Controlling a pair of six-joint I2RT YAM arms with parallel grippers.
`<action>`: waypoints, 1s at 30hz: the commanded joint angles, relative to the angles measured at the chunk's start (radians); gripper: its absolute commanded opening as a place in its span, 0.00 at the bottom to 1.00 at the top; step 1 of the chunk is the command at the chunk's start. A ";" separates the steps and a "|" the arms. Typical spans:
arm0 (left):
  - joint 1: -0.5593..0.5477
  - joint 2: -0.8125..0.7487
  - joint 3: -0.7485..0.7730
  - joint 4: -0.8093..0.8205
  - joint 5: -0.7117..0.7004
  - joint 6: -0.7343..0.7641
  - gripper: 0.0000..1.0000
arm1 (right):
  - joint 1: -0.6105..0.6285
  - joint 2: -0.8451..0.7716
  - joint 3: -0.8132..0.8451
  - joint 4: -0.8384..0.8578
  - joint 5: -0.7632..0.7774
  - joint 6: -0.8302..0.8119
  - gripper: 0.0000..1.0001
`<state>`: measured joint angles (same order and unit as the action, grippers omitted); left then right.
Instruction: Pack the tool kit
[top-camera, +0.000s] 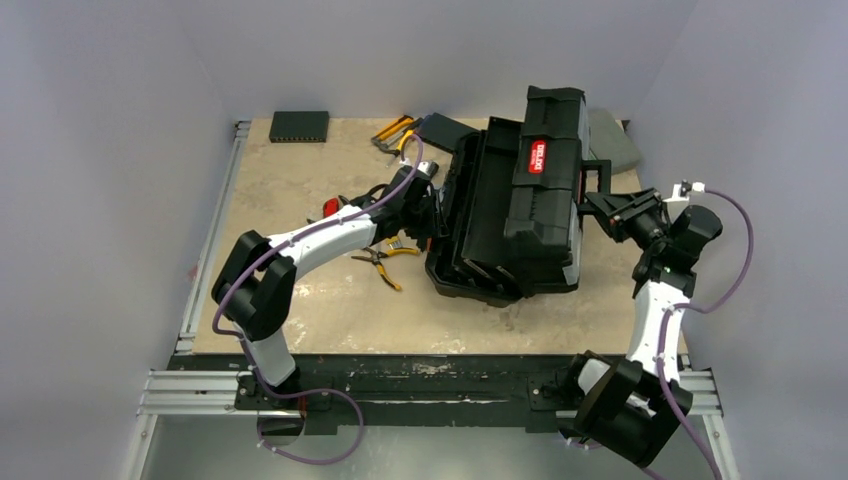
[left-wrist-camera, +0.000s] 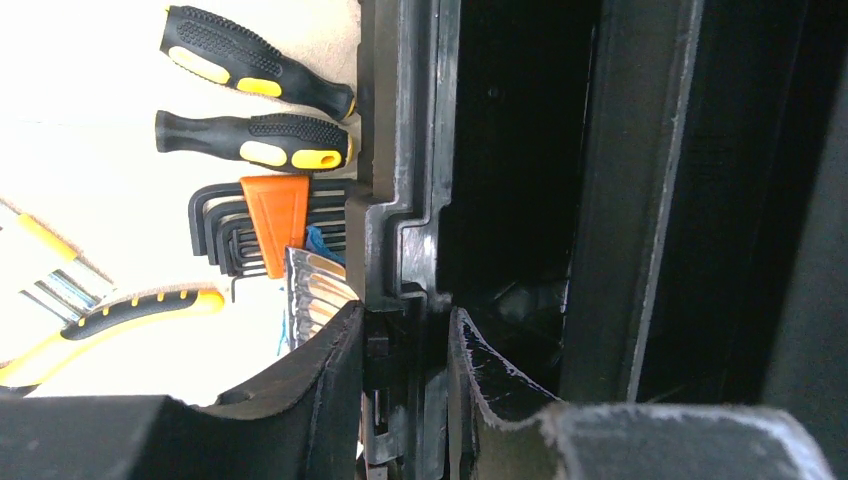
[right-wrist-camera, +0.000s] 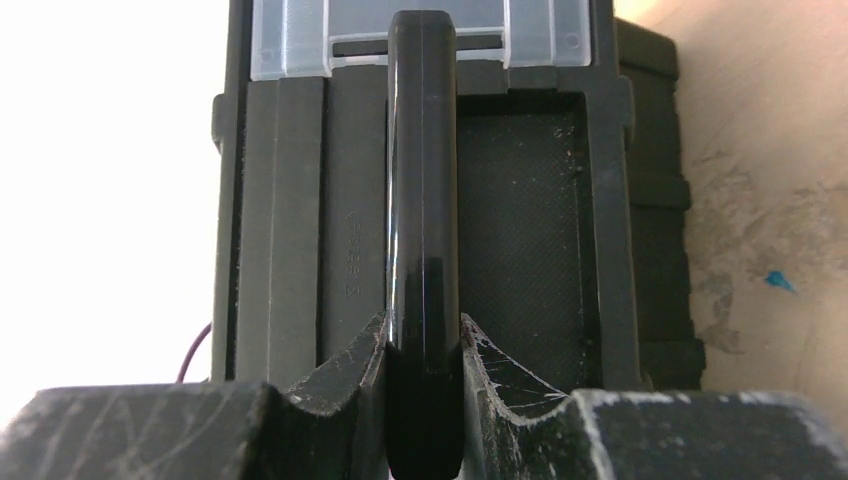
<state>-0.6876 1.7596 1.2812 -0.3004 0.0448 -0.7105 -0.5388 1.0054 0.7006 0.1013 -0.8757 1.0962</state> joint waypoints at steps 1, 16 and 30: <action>0.062 -0.042 -0.031 -0.109 -0.172 0.037 0.00 | -0.076 0.001 -0.013 -0.008 0.161 -0.090 0.00; 0.062 -0.053 -0.038 -0.101 -0.168 0.036 0.00 | -0.226 -0.017 -0.010 -0.240 0.395 -0.212 0.59; 0.061 -0.054 -0.056 -0.084 -0.148 0.039 0.00 | -0.225 -0.161 0.149 -0.527 0.905 -0.335 0.76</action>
<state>-0.6796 1.7390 1.2556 -0.2745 0.0303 -0.6949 -0.7612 0.8780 0.7395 -0.3191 -0.1997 0.8402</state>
